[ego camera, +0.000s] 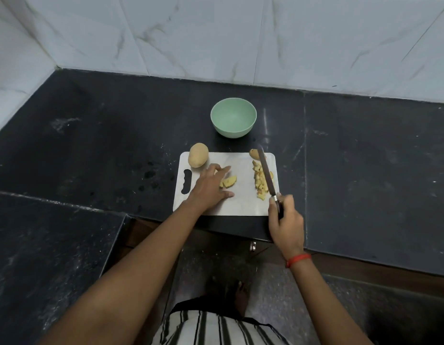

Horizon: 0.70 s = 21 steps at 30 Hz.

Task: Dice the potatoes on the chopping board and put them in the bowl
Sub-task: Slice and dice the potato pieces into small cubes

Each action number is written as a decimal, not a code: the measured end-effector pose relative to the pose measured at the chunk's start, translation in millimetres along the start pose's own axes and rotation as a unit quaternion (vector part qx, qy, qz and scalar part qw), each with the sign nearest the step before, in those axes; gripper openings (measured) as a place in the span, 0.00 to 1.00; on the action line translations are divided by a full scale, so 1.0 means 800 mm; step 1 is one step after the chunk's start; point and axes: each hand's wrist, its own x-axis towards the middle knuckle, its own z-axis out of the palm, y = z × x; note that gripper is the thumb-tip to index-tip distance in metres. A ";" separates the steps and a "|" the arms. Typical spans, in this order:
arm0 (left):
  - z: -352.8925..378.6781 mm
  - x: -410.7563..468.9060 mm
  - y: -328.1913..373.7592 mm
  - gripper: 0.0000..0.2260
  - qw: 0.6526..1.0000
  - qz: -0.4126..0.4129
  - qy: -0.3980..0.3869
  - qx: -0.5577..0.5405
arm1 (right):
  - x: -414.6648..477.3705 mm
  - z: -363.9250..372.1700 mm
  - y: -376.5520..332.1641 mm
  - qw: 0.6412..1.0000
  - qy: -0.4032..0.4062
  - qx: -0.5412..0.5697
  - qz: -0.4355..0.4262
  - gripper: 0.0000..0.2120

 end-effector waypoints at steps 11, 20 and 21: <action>-0.013 0.034 0.006 0.07 0.994 0.085 -0.064 -0.031 | 0.016 0.042 0.024 0.996 0.065 0.042 0.049 0.06; -0.016 0.007 -0.003 0.09 0.900 -0.053 -0.002 -0.432 | 0.016 0.043 0.024 0.993 0.095 0.049 0.050 0.05; -0.021 0.007 -0.002 0.09 0.906 -0.042 0.014 -0.421 | 0.016 0.043 0.024 0.993 0.097 0.049 0.049 0.05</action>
